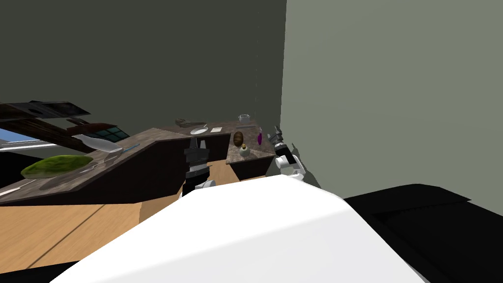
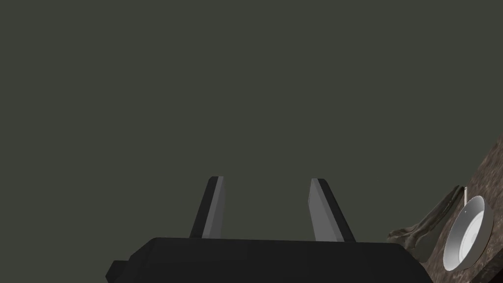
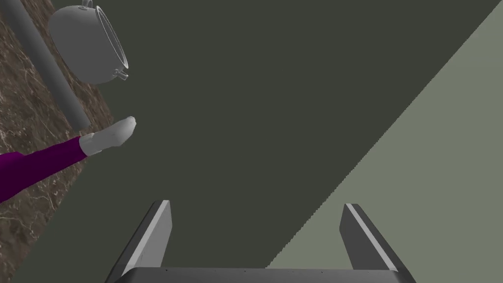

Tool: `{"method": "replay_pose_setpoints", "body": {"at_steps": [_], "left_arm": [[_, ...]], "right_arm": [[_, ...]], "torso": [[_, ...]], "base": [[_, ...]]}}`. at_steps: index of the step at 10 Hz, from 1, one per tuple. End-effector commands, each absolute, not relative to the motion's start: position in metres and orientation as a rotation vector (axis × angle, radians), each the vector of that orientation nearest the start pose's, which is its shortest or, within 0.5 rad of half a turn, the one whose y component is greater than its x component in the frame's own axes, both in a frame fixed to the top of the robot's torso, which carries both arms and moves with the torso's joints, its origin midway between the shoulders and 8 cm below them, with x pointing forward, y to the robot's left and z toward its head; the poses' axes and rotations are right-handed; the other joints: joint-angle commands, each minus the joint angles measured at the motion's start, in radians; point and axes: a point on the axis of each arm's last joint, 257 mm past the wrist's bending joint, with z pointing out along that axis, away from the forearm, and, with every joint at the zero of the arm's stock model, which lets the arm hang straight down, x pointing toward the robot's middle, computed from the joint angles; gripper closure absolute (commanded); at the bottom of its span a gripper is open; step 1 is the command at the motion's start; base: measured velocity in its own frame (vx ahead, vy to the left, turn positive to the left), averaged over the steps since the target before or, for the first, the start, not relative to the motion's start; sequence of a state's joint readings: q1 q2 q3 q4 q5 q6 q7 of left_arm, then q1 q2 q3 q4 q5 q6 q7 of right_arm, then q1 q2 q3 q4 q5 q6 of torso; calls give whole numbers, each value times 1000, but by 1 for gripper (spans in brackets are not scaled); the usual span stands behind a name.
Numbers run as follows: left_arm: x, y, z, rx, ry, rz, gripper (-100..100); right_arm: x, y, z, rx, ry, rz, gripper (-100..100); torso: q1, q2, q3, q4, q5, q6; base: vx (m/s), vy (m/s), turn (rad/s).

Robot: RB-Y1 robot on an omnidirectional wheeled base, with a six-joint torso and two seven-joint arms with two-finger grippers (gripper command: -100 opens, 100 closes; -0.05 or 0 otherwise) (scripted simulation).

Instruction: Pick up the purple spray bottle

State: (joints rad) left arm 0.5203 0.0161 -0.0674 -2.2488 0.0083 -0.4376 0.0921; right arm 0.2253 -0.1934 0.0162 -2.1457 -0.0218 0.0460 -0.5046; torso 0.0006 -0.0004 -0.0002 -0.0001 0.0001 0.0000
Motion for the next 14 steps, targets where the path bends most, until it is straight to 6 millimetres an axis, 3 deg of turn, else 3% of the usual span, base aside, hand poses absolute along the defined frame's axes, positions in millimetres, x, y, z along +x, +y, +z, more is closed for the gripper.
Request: {"method": "replay_pose_setpoints", "body": {"at_steps": [1, 14], "left_arm": [[361, 261, -10, -792, 674, -1425, 0], [361, 261, -10, -792, 674, -1425, 0]], "right_arm": [[473, -254, -60, 1212, 874, 1659, -100], [547, -229, -117, 1724, 813, 1779, -100]], "torso": [[0, 0, 0, 0, 0, 0], [0, 0, 0, 0, 0, 0]], "base": [[1, 9, -11], [1, 9, -23]]}}
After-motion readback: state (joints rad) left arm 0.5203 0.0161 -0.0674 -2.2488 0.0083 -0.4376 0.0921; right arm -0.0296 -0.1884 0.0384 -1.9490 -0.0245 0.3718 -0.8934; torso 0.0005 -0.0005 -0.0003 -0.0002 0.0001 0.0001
